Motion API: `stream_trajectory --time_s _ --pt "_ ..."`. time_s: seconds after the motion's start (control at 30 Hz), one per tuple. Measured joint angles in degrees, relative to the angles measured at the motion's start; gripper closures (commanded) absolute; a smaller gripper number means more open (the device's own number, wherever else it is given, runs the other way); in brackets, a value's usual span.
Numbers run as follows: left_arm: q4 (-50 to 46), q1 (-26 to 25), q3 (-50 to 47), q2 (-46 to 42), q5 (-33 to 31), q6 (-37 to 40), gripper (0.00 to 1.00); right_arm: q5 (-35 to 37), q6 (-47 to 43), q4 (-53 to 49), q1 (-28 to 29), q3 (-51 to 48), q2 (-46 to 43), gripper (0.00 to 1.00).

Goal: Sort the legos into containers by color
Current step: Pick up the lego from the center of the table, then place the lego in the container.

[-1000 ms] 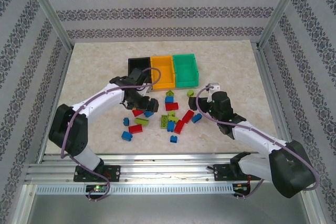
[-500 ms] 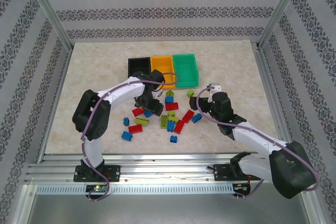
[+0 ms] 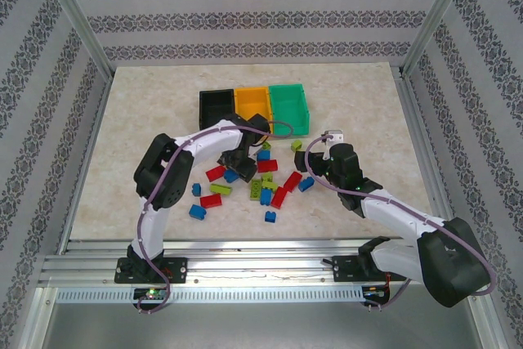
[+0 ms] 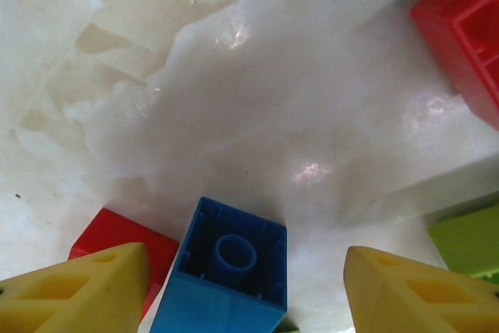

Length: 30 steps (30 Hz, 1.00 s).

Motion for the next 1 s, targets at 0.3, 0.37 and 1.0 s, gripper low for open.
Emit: stream_trajectory --time_s 0.3,0.37,1.0 --pt "0.07 -0.11 -1.73 -0.2 -1.55 0.5 0.7 0.0 0.02 0.02 0.0 0.0 0.04 0.02" --pt "0.2 -0.15 -1.88 -0.48 -1.84 0.59 0.74 0.0 0.02 0.13 0.0 0.0 0.39 0.02" --pt "2.67 10.64 14.23 -4.74 -5.92 0.2 0.81 0.0 0.15 0.42 0.0 0.0 0.9 0.02"
